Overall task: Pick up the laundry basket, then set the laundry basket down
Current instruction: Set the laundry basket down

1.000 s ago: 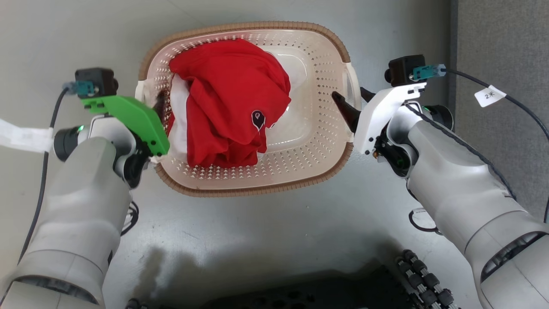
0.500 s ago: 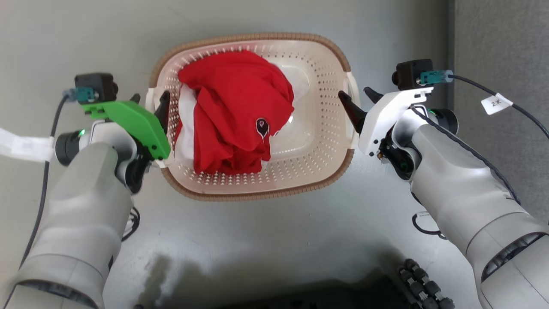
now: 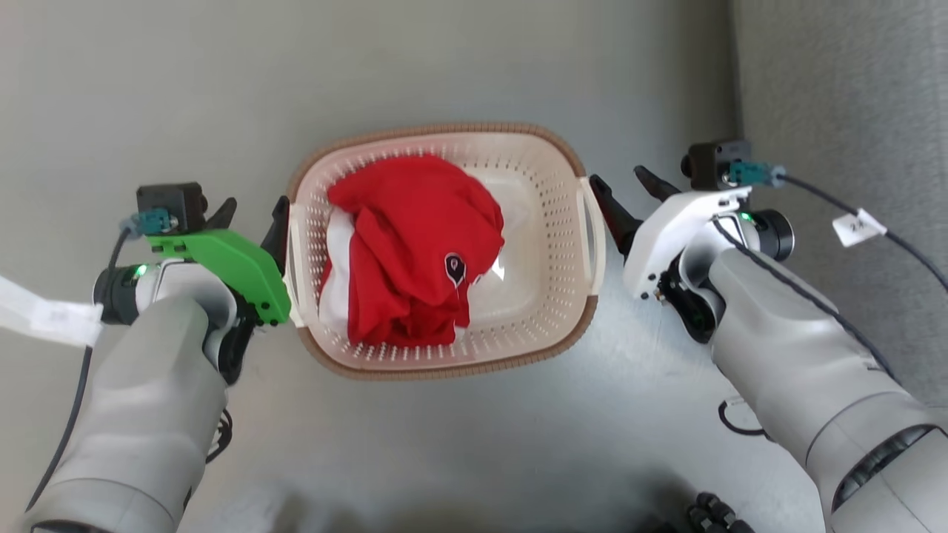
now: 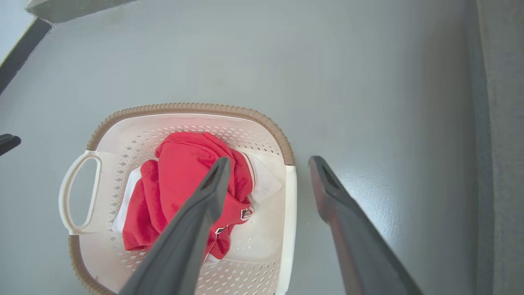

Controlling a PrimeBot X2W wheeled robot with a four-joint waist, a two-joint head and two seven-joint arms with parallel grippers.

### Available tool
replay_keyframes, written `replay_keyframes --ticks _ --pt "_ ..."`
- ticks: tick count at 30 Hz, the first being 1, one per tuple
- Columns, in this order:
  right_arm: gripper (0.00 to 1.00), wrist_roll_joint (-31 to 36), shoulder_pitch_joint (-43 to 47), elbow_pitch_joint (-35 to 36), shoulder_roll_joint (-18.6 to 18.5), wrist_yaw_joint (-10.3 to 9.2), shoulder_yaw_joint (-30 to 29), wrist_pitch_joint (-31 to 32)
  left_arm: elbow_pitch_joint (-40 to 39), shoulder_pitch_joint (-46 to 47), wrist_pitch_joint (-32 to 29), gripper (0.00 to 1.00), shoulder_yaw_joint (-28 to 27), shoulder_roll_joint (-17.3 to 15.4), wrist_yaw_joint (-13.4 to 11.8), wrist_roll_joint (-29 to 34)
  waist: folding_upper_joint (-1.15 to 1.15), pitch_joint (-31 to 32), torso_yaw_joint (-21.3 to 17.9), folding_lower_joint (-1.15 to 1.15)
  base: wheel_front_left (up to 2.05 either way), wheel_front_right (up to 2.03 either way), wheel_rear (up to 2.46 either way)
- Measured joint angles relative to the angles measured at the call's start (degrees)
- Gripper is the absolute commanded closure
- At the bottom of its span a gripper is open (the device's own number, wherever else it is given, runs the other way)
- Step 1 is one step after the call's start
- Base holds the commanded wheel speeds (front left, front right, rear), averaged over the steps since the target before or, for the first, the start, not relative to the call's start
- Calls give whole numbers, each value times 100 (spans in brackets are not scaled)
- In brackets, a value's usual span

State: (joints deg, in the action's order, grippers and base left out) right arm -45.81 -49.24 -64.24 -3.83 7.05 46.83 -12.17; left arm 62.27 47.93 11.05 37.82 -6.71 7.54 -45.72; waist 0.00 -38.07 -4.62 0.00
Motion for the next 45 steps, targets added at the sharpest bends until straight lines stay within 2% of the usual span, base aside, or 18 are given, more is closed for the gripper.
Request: replay_keyframes --ticks 9,15,18,24,31,38,45 --pt "0 44 287 162 -96 0 -29 -156 -225 -263 281 0 84 -199 0 122 0 704 -28 0 0 0 0" --pt "0 75 302 415 -266 -24 -203 -201 -552 -381 338 0 -105 -382 -51 163 0 1149 -43 -1 0 0 0" --pt "0 111 307 594 -393 -138 -325 -201 -779 -431 337 0 -243 -435 -152 167 0 1345 -49 -1 0 0 0" --pt "0 289 306 1349 -597 -375 -727 -201 -1749 -481 337 0 -750 -725 -502 438 0 1657 -57 -1 0 0 0" --pt "0 734 403 2219 -981 -754 -1106 -202 -2799 -765 337 0 -1022 -803 -867 869 0 1938 -34 -1 0 0 0" --pt "0 1206 695 3217 -1117 -1132 -1397 -229 -3757 -1248 338 0 -1205 -932 -1171 1237 0 2209 -5 -1 0 0 0" --pt "0 1512 1368 3966 -1172 -1271 -1596 -243 -4511 -1990 338 0 -1299 -998 -1310 1523 0 2474 -32 -1 0 0 0"
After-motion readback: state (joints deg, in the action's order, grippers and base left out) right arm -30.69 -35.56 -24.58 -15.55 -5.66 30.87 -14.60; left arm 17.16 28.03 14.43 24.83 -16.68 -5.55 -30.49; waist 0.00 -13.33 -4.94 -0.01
